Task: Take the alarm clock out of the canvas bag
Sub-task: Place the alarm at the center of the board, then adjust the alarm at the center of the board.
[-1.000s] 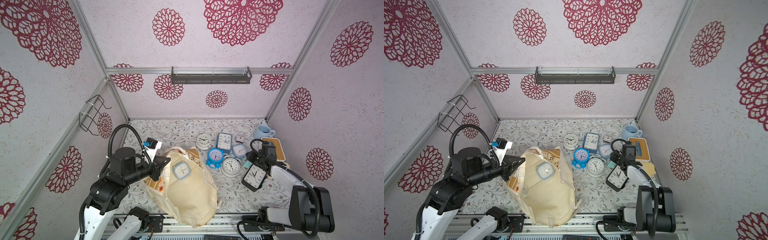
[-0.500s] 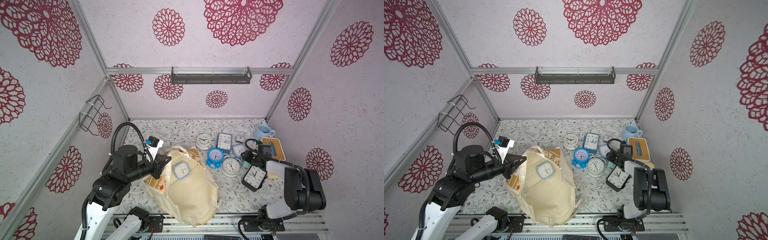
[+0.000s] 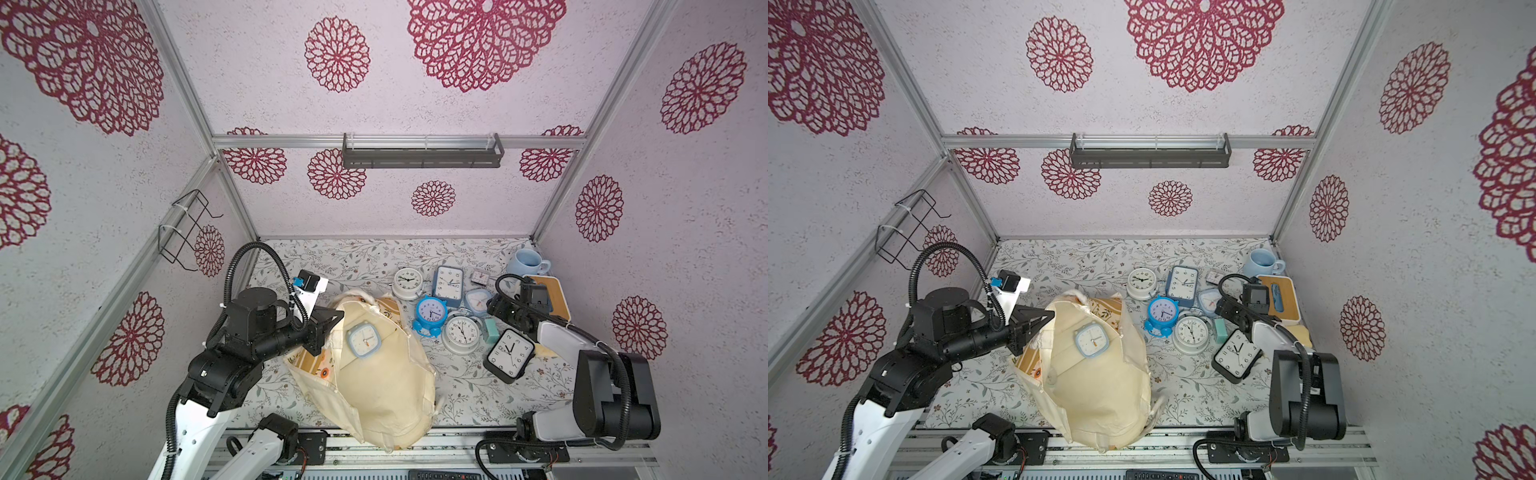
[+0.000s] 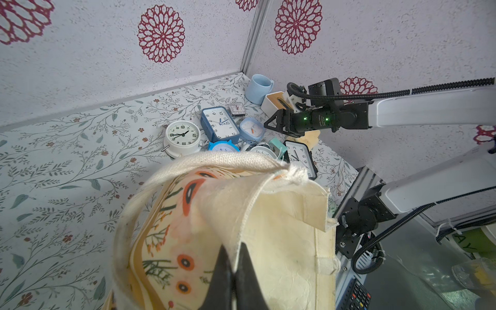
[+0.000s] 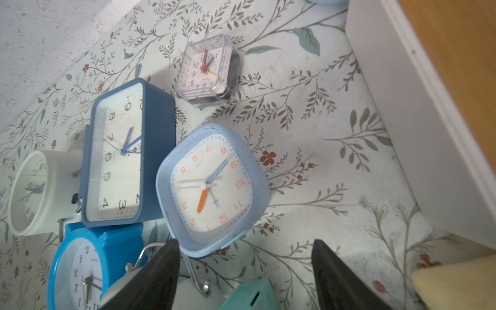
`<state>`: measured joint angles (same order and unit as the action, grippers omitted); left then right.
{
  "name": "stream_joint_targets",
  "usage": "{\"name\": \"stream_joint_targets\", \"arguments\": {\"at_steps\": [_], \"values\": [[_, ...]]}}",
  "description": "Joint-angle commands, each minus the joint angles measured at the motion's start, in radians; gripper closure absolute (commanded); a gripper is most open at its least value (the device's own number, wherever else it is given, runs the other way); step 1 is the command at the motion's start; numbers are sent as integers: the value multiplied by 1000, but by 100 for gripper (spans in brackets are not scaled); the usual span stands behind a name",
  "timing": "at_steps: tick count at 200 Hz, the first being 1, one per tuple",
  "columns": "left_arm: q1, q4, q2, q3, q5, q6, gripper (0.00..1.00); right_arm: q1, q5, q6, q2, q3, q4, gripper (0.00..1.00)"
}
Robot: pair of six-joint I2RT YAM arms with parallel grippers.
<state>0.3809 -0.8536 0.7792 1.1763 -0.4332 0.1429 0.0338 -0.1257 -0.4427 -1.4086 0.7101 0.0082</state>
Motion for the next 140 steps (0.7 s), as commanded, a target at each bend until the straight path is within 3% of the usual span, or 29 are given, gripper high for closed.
{"name": "stream_joint_targets", "arguments": {"at_steps": [1,36,65,90,140], "values": [[-5,119,-20,40,-11,-12,100,-20,35,56,97,35,-110,23],[-5,128,-26,34,-7,-12,100,-124,116,84,205,44,-327,27],[-5,133,-28,28,-9,-15,100,-183,165,68,270,0,-398,32],[-4,138,-30,25,-10,-14,100,-187,174,86,246,-8,-413,41],[-5,140,-45,21,4,-11,100,-197,178,125,120,17,-402,47]]}}
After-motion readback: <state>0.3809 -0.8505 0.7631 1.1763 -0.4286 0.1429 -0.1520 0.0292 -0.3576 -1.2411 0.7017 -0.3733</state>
